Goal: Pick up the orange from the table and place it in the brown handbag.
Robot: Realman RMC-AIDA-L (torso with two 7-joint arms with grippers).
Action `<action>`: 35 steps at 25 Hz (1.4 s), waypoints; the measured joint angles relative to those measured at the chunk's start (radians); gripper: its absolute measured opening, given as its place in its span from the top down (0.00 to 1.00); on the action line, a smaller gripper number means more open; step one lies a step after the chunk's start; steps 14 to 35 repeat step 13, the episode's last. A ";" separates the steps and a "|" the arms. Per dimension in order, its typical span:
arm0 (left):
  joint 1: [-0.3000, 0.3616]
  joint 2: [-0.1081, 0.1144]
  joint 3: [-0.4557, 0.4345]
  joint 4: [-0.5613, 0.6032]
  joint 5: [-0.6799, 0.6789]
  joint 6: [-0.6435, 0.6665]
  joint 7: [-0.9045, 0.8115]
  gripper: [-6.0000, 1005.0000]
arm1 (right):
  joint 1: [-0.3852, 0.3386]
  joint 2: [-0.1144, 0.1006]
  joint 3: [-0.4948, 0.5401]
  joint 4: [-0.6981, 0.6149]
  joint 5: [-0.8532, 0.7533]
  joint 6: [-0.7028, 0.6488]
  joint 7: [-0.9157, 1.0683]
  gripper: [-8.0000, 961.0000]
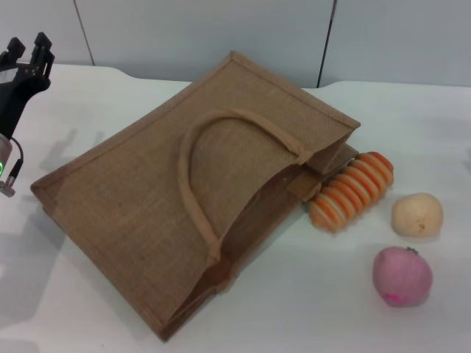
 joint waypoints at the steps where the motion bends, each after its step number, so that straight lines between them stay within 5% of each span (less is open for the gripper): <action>1: 0.000 0.000 0.000 0.000 0.000 -0.001 0.000 0.52 | 0.000 0.000 0.000 0.000 0.000 0.000 0.000 0.08; 35: -0.001 0.001 0.000 0.001 -0.003 0.002 -0.027 0.52 | 0.002 -0.001 0.002 -0.009 0.000 0.006 0.000 0.08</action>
